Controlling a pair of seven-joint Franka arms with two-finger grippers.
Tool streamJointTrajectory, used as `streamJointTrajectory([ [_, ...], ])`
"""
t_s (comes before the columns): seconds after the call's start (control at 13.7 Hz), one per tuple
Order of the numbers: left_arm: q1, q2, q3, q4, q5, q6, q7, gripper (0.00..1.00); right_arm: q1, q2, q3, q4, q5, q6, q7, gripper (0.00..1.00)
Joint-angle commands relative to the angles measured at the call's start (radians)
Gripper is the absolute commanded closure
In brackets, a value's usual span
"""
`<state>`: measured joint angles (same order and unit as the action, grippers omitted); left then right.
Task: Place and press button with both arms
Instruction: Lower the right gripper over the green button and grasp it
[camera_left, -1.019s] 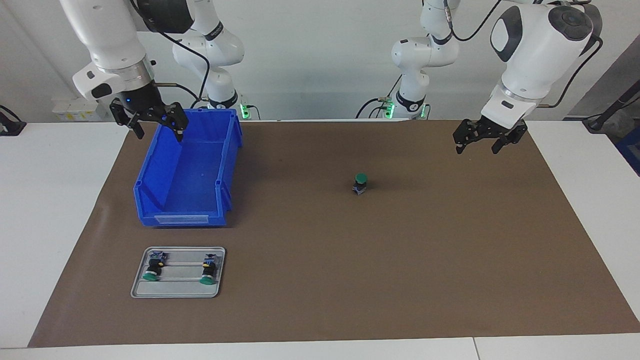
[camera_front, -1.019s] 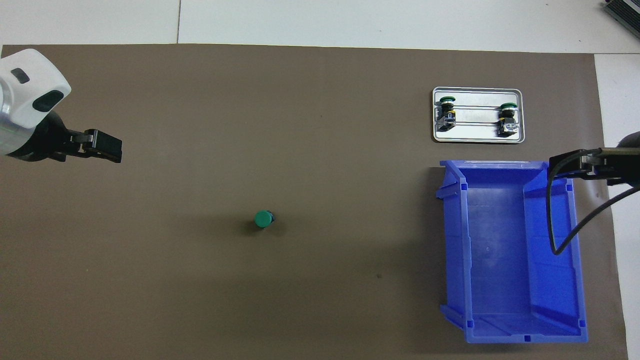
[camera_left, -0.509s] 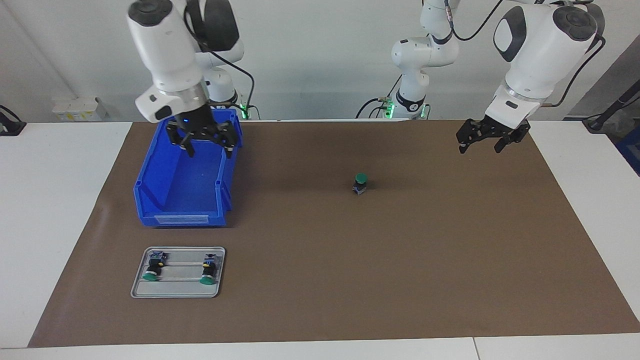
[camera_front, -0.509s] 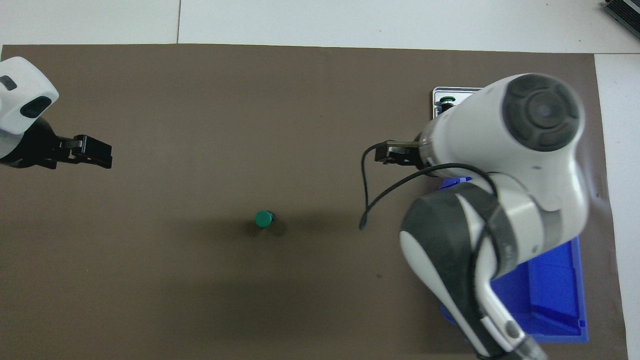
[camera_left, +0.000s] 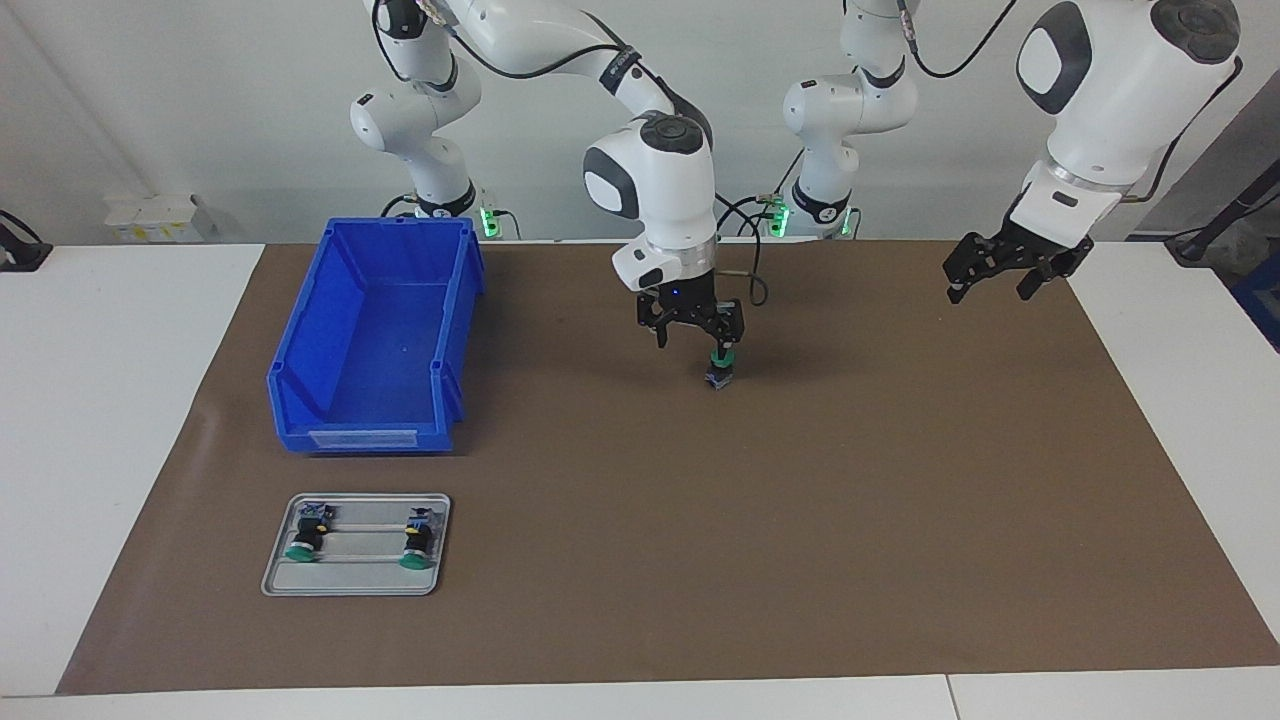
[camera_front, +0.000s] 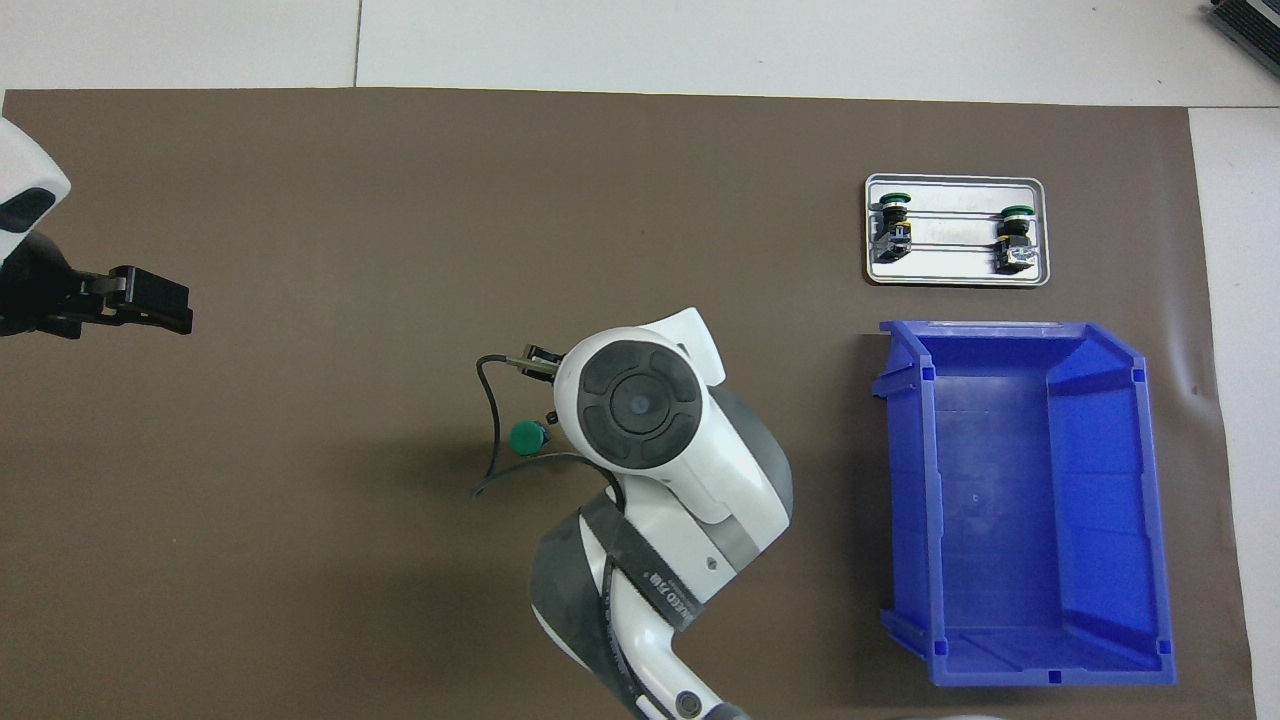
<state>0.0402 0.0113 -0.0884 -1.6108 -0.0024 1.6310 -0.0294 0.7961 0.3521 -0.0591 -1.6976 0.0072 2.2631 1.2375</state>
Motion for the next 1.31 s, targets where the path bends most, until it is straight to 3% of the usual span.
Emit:
streamJointTrajectory([
  [0.0,0.010,0.004,-0.007,0.049,0.012,0.007,0.017,0.00,0.077,0.124,-0.008,0.042,-0.093,0.053,0.193,0.00],
  [0.36,-0.002,0.025,-0.010,0.094,0.053,0.032,0.131,0.00,0.068,0.142,-0.005,0.027,-0.138,0.084,0.227,0.00],
  [0.8,-0.017,0.001,-0.016,0.037,0.044,0.041,0.126,0.00,0.080,0.179,-0.005,0.027,-0.139,0.139,0.273,0.00],
  [1.02,-0.003,-0.016,-0.011,0.011,0.044,0.043,0.128,0.00,0.081,0.183,-0.005,0.009,-0.139,0.156,0.275,0.16],
  [1.24,0.023,-0.016,-0.007,0.011,0.044,0.043,0.128,0.00,0.084,0.180,-0.005,-0.002,-0.139,0.156,0.278,0.19],
])
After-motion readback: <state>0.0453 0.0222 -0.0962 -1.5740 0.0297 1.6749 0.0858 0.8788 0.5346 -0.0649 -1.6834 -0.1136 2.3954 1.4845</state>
